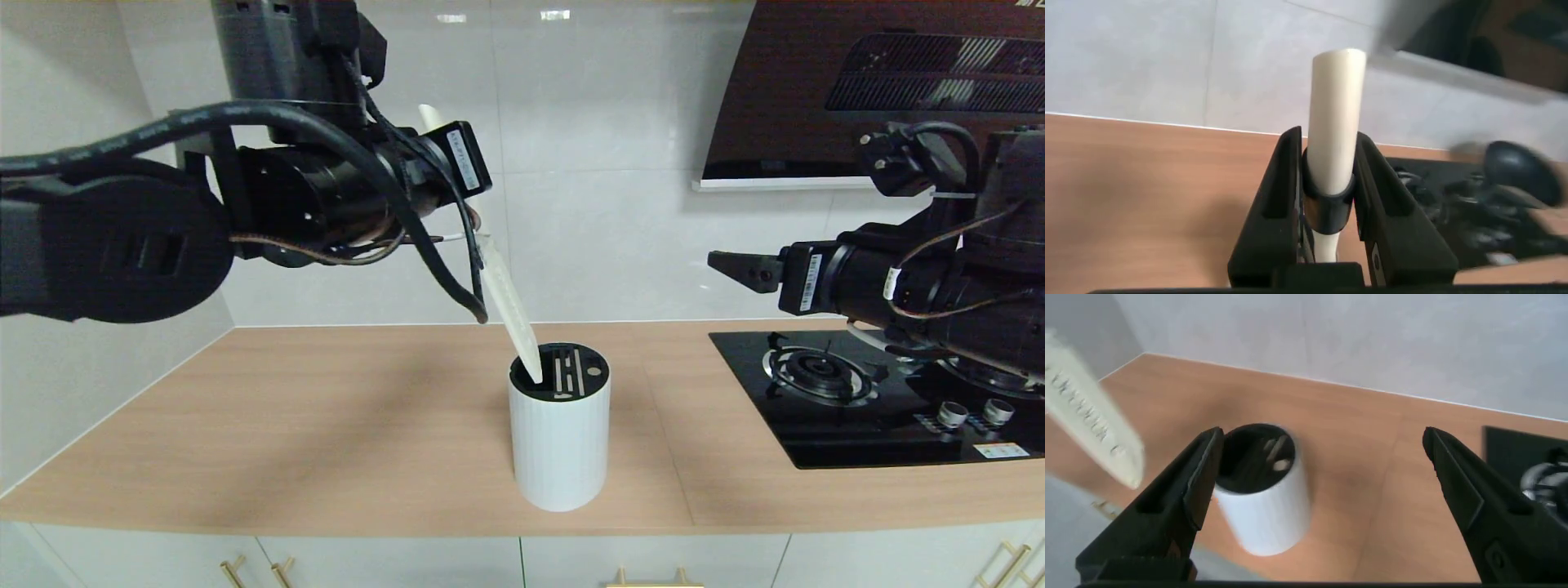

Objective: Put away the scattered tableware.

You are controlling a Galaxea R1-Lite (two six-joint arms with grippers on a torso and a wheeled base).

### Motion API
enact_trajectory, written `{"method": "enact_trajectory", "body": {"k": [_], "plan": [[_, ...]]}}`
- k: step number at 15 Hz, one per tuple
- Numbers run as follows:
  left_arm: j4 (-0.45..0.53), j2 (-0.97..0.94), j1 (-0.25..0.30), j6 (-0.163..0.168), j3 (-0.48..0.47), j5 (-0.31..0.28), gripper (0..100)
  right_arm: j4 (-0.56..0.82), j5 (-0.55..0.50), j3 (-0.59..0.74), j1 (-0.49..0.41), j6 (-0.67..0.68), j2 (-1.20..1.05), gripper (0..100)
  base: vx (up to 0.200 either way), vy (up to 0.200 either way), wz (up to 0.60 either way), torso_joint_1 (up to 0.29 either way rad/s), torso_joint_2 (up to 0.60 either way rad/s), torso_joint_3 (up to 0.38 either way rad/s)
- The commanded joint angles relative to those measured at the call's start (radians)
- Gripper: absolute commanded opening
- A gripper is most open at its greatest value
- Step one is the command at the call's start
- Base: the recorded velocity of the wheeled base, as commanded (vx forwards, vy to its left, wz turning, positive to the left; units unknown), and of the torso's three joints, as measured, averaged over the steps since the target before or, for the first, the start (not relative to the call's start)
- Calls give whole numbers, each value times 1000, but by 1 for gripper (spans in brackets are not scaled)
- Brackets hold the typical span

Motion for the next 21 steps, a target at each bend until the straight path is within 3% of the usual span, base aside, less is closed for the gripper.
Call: {"method": "enact_trajectory", "body": {"k": [1,2,4,10,12,14,21], "plan": [[-33,72,-56,16,10,107,0,0,-3,-1,-7,0,8,100,0,0,0,0,0,0],[-72,99,-64,26,9,159,0,0,-6,-1,-7,0,13,100,0,0,0,0,0,0],[-185,142,-67,101,35,248,0,0,-9,-1,-7,0,21,100,0,0,0,0,0,0],[-453,190,-84,267,125,251,0,-2,-12,2,-3,-20,31,100,0,0,0,0,0,0],[-541,216,-84,307,136,253,0,-2,-17,5,-3,-23,31,100,0,0,0,0,0,0],[-592,239,-82,330,139,253,0,-2,-17,5,-1,-23,31,100,0,0,0,0,0,0],[-596,310,-82,330,132,254,0,-2,-17,8,6,-23,34,100,0,0,0,0,0,0]]}}
